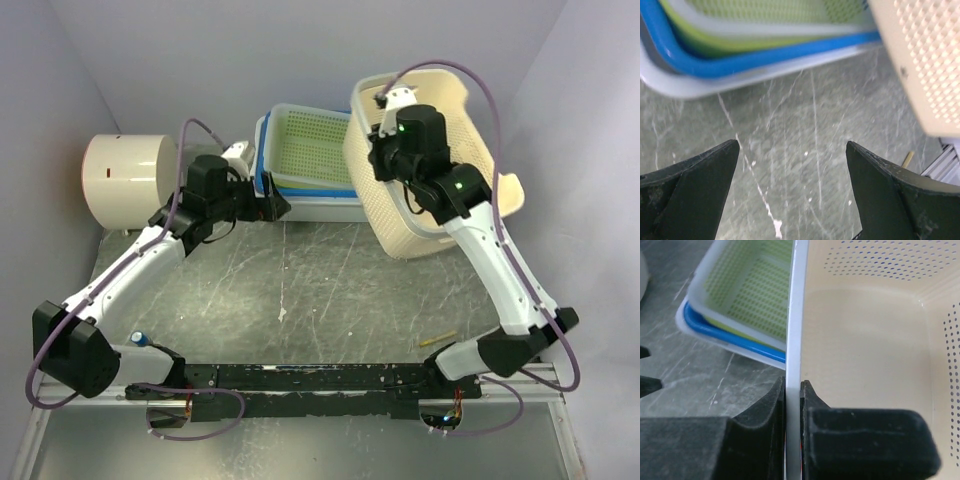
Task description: Turn the large container upside down
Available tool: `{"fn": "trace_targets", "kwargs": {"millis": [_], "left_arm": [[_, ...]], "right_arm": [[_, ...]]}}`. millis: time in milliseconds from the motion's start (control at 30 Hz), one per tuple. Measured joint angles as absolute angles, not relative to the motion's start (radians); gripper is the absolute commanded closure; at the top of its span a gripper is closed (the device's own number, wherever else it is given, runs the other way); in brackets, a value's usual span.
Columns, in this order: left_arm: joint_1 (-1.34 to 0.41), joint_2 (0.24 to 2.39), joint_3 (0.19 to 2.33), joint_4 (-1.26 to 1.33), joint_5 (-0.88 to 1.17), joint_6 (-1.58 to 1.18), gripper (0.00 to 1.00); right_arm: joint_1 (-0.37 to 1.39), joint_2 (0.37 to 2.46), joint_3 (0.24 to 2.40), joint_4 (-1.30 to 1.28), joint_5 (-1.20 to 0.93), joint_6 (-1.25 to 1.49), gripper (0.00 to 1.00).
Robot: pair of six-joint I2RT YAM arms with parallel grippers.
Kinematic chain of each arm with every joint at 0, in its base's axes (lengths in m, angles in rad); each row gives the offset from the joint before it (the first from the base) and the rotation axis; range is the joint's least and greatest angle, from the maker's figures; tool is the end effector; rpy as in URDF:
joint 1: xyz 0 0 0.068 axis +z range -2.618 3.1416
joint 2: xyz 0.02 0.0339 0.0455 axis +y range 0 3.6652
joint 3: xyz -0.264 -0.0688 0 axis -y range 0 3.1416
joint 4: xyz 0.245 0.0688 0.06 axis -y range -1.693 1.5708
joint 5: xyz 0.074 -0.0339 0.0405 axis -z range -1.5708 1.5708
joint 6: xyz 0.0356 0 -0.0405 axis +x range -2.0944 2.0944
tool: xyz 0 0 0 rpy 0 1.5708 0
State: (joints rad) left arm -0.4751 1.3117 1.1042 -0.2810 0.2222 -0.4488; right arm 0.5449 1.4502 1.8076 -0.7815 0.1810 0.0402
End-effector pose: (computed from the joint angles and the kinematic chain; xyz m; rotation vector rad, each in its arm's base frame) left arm 0.2636 -0.1444 0.3259 0.1715 2.1370 -0.7866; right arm 0.2566 0.1480 0.4726 -0.3839 1.9556 0.1976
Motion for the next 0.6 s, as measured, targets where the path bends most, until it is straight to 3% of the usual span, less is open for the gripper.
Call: {"fn": "trace_targets", "kwargs": {"millis": [233,600], "left_arm": [[-0.475,1.438,1.384,-0.271,0.212,-0.444,0.00],[-0.505,2.003,1.873,-0.294,0.160,-0.380,0.00]], "right_arm": [[0.543,1.308,1.721,-0.720,0.423,0.163,1.00],[0.542,1.255,1.696,-0.731,0.559,0.279,1.00]]}}
